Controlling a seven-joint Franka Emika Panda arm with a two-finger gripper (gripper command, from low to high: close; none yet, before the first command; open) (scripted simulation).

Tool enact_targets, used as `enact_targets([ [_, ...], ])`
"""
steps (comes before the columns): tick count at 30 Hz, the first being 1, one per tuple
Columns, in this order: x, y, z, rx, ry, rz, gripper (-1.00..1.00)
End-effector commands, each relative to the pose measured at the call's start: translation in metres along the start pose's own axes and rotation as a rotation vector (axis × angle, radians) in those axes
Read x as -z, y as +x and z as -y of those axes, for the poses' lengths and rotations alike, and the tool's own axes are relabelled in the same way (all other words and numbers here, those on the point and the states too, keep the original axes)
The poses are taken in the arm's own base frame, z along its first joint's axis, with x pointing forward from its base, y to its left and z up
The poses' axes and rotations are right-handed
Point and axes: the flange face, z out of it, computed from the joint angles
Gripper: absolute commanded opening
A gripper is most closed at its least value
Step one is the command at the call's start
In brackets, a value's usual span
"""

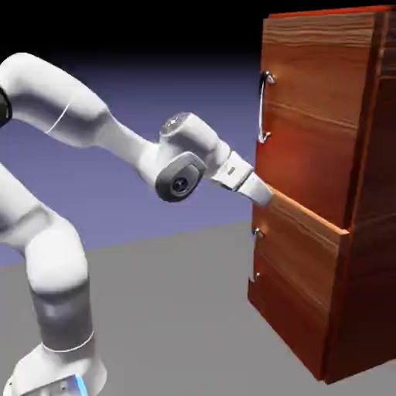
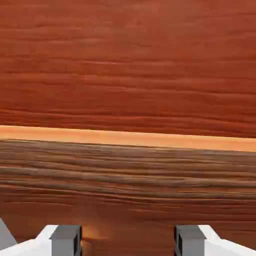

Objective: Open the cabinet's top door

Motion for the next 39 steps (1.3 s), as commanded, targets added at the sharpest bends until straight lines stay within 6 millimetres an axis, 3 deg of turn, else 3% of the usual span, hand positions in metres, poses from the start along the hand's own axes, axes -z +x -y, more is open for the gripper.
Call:
enact_targets([
  [1, -0.014, -0.002, -0.009, -0.031, -0.025, 0.041, 0.00],
  [6, -0.079, -0.018, -0.059, -0.174, -0.168, 0.223, 0.00],
  [10, -0.120, -0.037, -0.104, -0.277, -0.299, 0.329, 0.00],
  [14, -0.148, -0.054, -0.151, -0.372, -0.434, 0.393, 0.00],
  [18, -0.163, -0.064, -0.198, -0.458, -0.562, 0.411, 0.00],
  [24, -0.163, -0.061, -0.255, -0.566, -0.715, 0.349, 0.00],
  [29, -0.146, -0.040, -0.284, -0.630, -0.782, 0.225, 0.00],
  [34, -0.120, -0.006, -0.288, -0.657, -0.775, 0.055, 0.00],
  [39, -0.087, 0.032, -0.263, -0.641, -0.686, -0.137, 0.00],
])
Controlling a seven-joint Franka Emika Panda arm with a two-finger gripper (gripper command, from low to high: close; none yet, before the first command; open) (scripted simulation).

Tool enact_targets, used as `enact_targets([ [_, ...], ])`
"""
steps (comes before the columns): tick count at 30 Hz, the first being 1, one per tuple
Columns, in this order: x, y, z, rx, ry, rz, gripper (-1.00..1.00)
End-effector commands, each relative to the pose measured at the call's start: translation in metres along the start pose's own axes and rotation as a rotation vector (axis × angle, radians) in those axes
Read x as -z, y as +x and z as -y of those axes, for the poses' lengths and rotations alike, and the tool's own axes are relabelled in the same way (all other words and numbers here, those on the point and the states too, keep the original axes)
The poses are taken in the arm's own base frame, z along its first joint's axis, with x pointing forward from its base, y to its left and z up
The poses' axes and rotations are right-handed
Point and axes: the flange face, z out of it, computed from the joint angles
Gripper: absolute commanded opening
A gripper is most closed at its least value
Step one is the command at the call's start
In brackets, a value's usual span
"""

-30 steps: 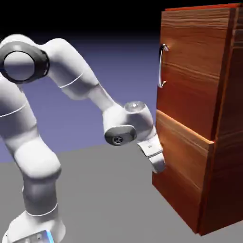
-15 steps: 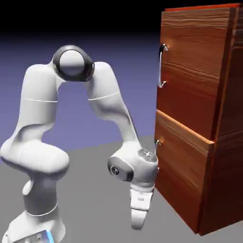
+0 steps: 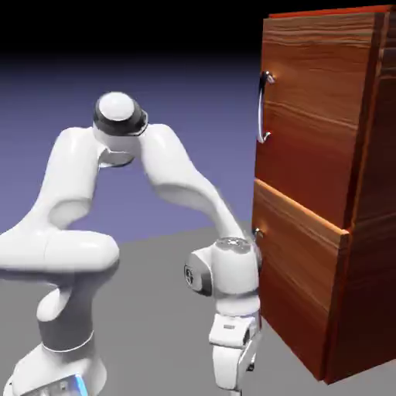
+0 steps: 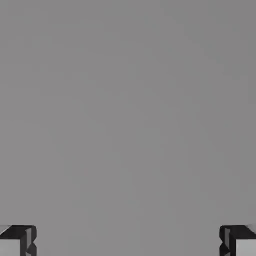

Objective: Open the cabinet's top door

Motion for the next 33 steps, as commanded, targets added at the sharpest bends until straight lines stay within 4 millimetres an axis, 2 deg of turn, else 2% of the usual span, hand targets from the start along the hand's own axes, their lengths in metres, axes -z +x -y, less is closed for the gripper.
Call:
enact_targets([
  [1, 0.012, 0.004, 0.005, -0.004, 0.038, -0.027, 0.00],
  [6, 0.083, 0.013, 0.035, 0.001, 0.271, -0.154, 0.00],
  [11, 0.173, -0.003, 0.063, 0.053, 0.568, -0.255, 0.00],
  [14, 0.234, -0.024, 0.073, 0.107, 0.770, -0.300, 0.00],
  [17, 0.298, -0.054, 0.074, 0.177, 0.988, -0.331, 0.00],
  [20, 0.363, -0.093, 0.064, 0.262, 1.219, -0.348, 0.00],
  [22, 0.406, -0.121, 0.049, 0.327, 1.378, -0.350, 0.00],
  [23, 0.420, -0.131, 0.043, 0.349, 1.431, -0.350, 0.00],
  [24, 0.420, -0.131, 0.043, 0.349, 1.431, -0.350, 0.00],
  [28, 0.416, -0.130, 0.088, 0.349, 1.432, -0.351, 0.00],
  [29, 0.415, -0.130, 0.092, 0.349, 1.431, -0.350, 0.00],
  [30, 0.415, -0.130, 0.092, 0.349, 1.431, -0.350, -1.00],
  [31, 0.415, -0.130, 0.092, 0.349, 1.431, -0.350, -1.00],
  [33, 0.413, -0.121, 0.075, 0.391, 1.465, -0.307, -1.00],
])
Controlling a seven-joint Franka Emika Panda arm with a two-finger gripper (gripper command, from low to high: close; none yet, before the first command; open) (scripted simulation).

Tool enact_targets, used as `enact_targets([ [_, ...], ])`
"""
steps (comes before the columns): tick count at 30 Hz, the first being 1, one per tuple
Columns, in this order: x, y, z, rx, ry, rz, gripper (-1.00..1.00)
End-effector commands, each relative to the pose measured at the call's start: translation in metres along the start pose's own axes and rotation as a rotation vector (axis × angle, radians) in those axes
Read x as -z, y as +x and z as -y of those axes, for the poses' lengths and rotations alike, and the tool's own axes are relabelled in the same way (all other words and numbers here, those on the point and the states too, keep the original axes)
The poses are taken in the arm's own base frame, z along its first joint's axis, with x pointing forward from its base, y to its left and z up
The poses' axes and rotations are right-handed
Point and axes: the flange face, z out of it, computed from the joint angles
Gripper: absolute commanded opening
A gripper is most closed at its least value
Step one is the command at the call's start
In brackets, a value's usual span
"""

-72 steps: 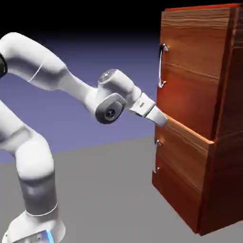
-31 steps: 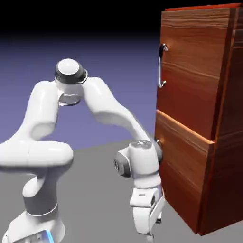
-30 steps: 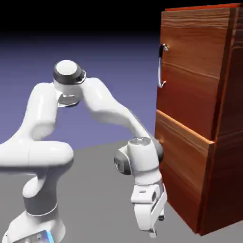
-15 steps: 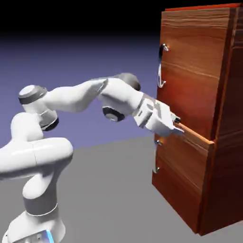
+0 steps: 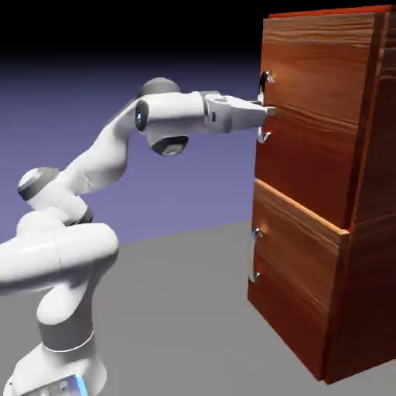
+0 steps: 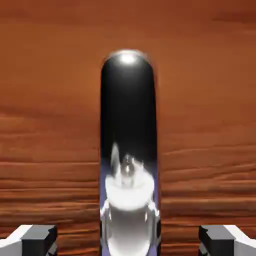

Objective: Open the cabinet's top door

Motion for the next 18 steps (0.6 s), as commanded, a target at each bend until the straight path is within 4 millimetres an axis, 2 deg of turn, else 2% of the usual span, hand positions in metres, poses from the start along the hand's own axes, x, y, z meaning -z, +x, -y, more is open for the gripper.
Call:
enact_targets([
  [1, 0.008, 0.003, -0.003, 0.000, 0.019, 0.020, -1.00],
  [6, 0.041, 0.019, -0.019, 0.000, 0.111, 0.112, -1.00],
  [18, 0.105, 0.065, -0.065, 0.000, 0.322, 0.323, -1.00],
])
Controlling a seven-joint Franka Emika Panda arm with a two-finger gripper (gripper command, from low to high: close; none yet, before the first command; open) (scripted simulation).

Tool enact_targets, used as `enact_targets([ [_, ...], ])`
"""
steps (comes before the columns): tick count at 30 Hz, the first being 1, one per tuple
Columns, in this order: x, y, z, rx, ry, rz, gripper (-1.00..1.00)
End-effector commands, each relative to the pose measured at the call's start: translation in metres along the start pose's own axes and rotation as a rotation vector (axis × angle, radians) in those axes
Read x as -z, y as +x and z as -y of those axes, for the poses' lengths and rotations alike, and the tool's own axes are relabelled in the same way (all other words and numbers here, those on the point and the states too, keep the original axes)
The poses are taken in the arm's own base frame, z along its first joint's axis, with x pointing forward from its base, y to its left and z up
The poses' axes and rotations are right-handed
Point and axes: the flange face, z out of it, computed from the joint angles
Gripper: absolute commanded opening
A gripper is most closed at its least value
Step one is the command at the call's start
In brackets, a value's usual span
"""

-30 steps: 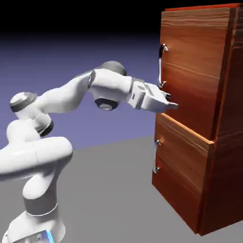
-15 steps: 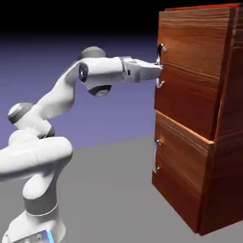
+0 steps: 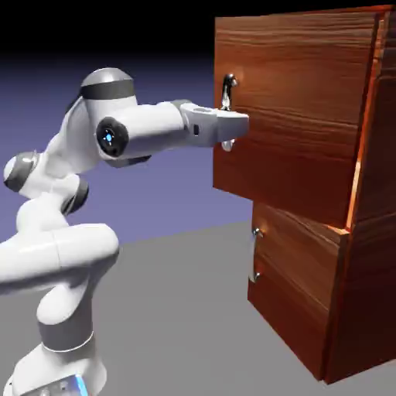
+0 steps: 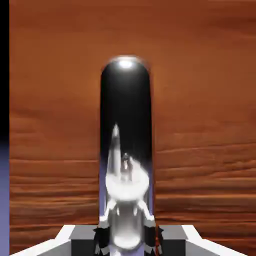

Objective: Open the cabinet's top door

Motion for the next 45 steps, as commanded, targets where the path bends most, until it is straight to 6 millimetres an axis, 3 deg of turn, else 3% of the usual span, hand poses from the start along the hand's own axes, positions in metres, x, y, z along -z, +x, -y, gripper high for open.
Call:
enact_targets([
  [1, 0.007, 0.003, -0.003, 0.000, 0.017, 0.017, -1.00],
  [11, 0.065, 0.033, -0.033, 0.000, 0.183, 0.184, -1.00],
  [25, 0.123, 0.086, -0.086, 0.000, 0.403, 0.403, -1.00],
  [36, 0.153, 0.140, -0.140, 0.000, 0.593, 0.593, -1.00],
  [45, 0.162, 0.185, -0.185, 0.000, 0.742, 0.741, -1.00],
])
